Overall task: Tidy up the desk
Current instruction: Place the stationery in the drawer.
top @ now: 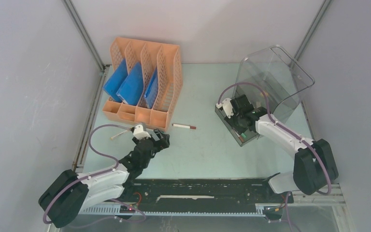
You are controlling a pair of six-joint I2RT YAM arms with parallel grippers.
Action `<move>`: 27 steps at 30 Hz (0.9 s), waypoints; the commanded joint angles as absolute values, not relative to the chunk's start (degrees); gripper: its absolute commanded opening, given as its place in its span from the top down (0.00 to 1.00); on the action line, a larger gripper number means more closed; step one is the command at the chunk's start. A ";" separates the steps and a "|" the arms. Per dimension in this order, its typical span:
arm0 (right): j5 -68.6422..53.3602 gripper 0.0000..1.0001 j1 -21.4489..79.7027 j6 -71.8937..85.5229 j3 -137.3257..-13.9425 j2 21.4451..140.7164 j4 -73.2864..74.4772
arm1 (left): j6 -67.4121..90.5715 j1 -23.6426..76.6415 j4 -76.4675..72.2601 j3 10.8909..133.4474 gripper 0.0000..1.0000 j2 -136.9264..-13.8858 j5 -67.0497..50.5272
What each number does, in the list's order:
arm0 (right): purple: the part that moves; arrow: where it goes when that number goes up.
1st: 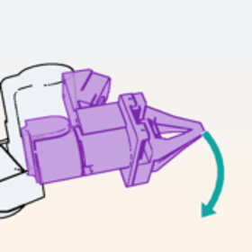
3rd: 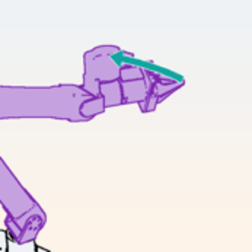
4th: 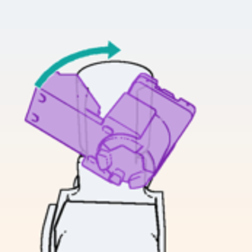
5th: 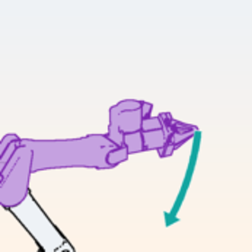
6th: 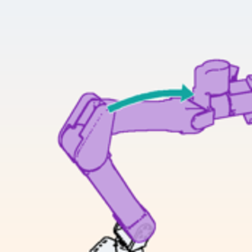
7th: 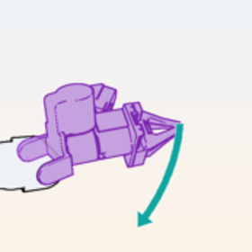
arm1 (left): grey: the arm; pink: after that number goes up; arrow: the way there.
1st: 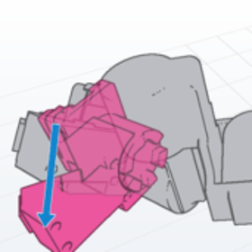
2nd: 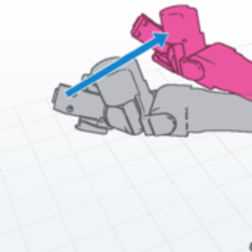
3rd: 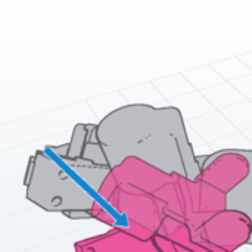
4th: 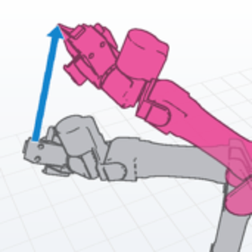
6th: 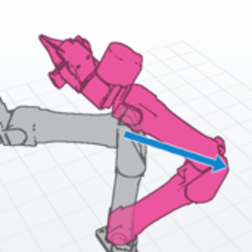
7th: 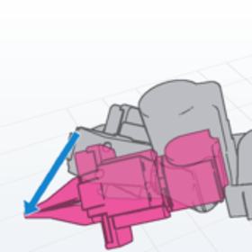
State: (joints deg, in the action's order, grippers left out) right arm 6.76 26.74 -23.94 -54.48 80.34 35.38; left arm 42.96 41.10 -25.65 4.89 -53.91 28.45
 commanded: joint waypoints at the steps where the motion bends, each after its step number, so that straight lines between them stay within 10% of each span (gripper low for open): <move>1: 6.29 0.56 27.17 -24.32 -55.02 78.06 34.80 | 49.55 37.63 -22.24 8.59 0.00 -57.08 27.29; 10: 6.07 0.56 27.51 -24.52 -55.01 77.62 34.84 | 59.16 34.03 -0.88 22.81 0.08 -66.99 32.83; 18: 5.93 0.56 27.60 -24.52 -55.02 77.11 34.89 | 61.52 31.99 12.39 32.80 0.41 -76.40 32.74; 27: 5.79 0.56 27.94 -24.61 -55.00 76.92 34.89 | 57.35 31.97 9.88 32.23 0.41 -73.96 32.79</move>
State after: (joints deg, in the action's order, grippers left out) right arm 5.93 27.31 -24.12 -54.48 78.67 35.38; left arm 60.84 32.53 6.76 32.40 -75.48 31.05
